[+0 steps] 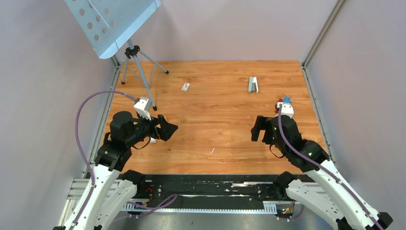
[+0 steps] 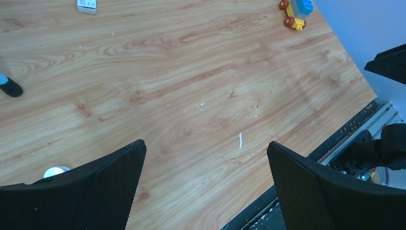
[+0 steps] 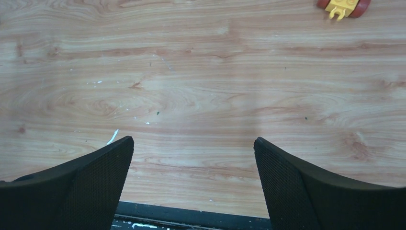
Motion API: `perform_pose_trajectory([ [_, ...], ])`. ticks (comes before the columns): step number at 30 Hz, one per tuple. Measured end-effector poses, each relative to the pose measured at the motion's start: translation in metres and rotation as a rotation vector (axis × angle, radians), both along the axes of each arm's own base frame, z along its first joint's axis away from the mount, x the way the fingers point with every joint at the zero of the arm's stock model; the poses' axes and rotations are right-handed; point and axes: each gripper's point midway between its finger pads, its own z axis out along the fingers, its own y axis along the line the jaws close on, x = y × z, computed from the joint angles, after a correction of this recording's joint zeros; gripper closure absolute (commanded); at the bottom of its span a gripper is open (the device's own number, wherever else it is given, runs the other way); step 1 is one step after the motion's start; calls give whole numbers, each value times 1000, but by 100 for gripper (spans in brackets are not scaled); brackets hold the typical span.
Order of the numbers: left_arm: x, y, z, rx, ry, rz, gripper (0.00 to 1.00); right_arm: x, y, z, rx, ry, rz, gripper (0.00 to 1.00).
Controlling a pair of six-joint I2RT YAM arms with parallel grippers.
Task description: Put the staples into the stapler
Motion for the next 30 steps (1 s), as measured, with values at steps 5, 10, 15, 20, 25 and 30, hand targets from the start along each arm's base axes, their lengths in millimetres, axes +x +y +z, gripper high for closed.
perform_pose_trajectory([
  [5,-1,4,0,6,-7,23,0,14,-5,-8,-38,14,-83,0],
  [10,-4,7,2,2,-29,37,0,37,-10,-25,-132,48,-188,0],
  [15,-5,8,4,-1,-39,38,0,81,9,-26,-307,45,-107,0],
  [20,-5,8,3,-3,-38,35,0,148,36,-8,-381,-9,-12,4],
  [25,-6,6,3,-6,-34,26,0,228,25,-18,-409,15,-19,10],
  [30,-7,4,2,-6,-32,16,0,286,3,-63,-408,108,-26,4],
])
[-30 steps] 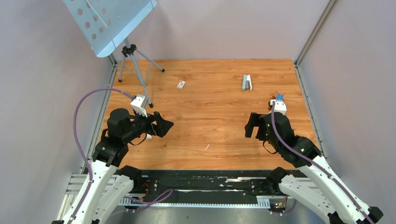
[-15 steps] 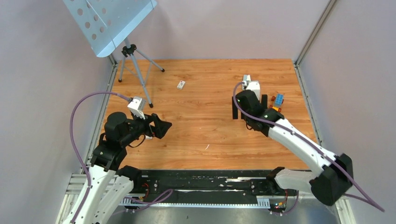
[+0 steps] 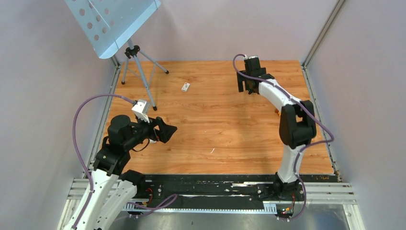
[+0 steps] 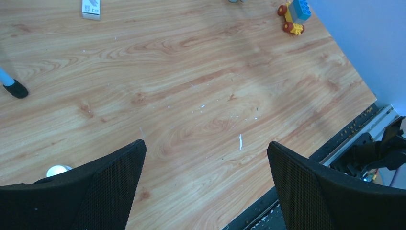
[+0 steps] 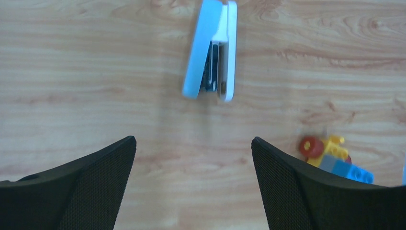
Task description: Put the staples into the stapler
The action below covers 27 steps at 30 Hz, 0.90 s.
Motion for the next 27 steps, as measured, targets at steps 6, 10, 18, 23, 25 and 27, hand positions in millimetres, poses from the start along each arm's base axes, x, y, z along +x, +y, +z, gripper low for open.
perform_pose_trajectory([
  [6,1,-1,-2,3,9,-2,0,54,-23,-52,5,88,-17,0],
  [10,2,-1,-5,8,20,1,0,71,-35,-77,8,132,-28,3],
  [18,5,2,-10,19,38,19,0,70,-46,-95,24,187,-14,40],
  [23,7,3,-13,29,52,32,0,57,-44,-95,36,208,4,57],
  [25,8,4,-14,31,53,38,0,43,-41,-92,58,226,14,63],
  [27,8,5,-14,33,52,42,0,25,-38,-85,88,241,24,65],
])
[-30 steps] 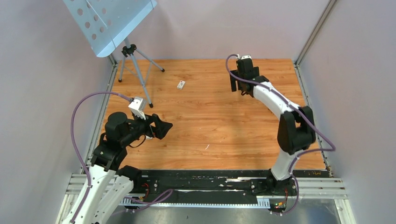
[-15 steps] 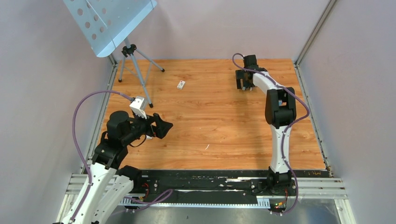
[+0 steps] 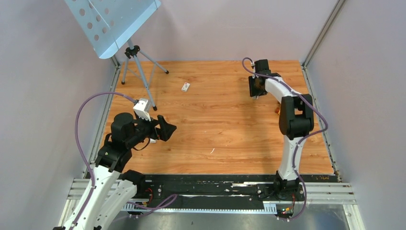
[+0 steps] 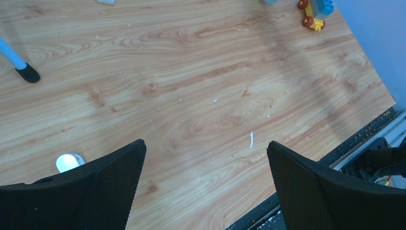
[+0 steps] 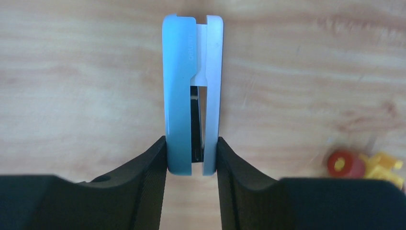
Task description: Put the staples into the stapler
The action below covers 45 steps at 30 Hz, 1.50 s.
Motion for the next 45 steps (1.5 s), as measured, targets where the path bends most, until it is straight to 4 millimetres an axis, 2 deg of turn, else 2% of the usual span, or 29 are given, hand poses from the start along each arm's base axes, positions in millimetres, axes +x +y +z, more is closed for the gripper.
perform_pose_trajectory([
  [2,1,1,0,3,-2,9,0,-18,6,12,45,3,10,65],
  [7,2,3,0,7,-2,24,1,-74,29,58,208,-35,47,65],
  [9,3,3,-1,2,4,29,2,-102,41,73,271,-59,72,66],
  [12,4,0,-1,-25,26,31,5,-141,68,85,365,-78,122,67],
  [16,8,-14,10,-126,8,1,6,-199,106,94,564,-62,173,67],
  [21,20,-32,23,-285,-18,-29,6,-243,125,106,806,-53,153,63],
  [25,36,-47,31,-346,-27,-71,6,-260,147,129,987,-14,227,64],
  [30,55,-60,10,-343,50,-84,9,-276,168,162,1163,45,346,65],
  [33,60,-72,6,-355,105,-96,9,-282,168,164,1130,41,361,65],
  [38,52,-119,20,-342,165,-187,10,-295,174,169,1008,-53,424,69],
  [42,50,-153,36,-352,199,-232,11,-293,177,173,935,-140,437,70],
  [45,49,-167,28,-365,251,-227,12,-287,177,171,889,-185,423,70],
])
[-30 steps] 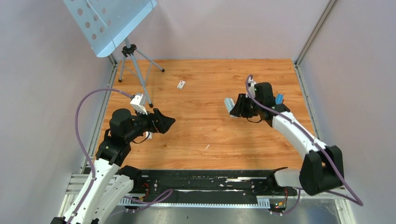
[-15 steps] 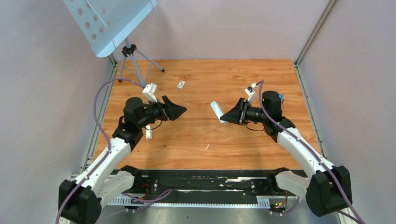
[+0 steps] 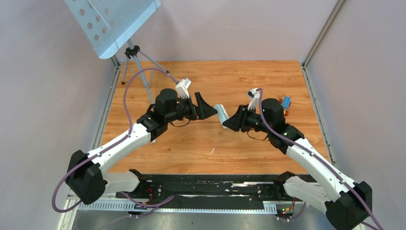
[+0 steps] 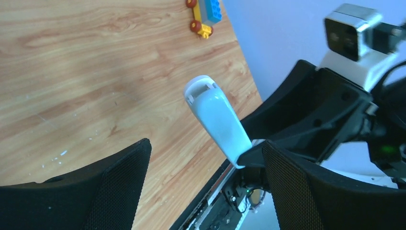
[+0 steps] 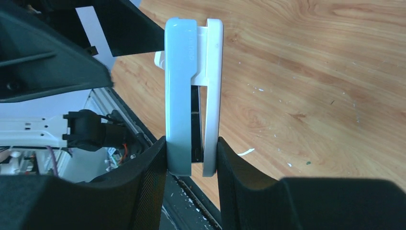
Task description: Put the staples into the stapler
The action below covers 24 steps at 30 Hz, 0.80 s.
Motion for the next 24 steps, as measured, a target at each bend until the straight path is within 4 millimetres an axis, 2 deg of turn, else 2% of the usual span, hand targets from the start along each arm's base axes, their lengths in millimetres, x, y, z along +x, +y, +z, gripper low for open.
perform_pose_trajectory([
  [6,3,-12,-20,10,81,27,17,3,4,-4,-59,-60,-30,71],
  [10,6,-19,-21,-14,97,35,19,5,7,-2,-74,-95,-47,71],
  [13,6,-24,-20,-34,100,31,25,6,10,-3,-83,-111,-50,71],
  [15,7,-27,-20,-43,103,28,33,6,13,-4,-89,-117,-44,71],
  [18,9,-30,-22,-49,110,29,50,4,16,-8,-102,-117,-35,70],
  [24,10,-32,-17,-65,97,26,78,4,17,-8,-116,-147,-18,56],
])
